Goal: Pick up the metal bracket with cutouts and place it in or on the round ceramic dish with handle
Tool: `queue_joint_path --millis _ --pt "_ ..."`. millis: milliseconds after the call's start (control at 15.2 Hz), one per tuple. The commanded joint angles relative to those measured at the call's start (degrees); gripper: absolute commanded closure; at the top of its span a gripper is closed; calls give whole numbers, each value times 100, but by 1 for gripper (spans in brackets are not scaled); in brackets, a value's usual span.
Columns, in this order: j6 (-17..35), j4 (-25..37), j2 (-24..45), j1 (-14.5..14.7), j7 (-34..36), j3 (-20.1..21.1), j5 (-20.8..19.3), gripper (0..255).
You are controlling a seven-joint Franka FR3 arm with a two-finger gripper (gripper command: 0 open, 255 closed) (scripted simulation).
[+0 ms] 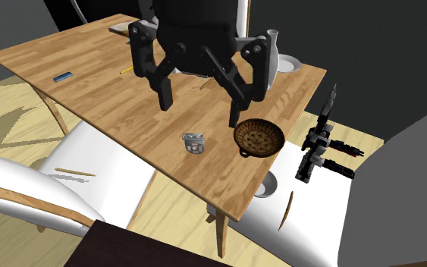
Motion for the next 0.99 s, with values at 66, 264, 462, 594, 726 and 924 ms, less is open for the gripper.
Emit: queue_joint_path --millis 66,264,462,594,726,924 --pt "664 -107 488 70 221 153 99 0" --pt "1314 -161 1027 119 410 280 159 0" --pt "1943 -131 1629 159 604 403 190 0" --pt "2342 -64 2058 180 739 481 190 0" --pt "2721 39 2504 196 882 555 168 0" --pt "3241 261 3193 217 1116 651 90 0"
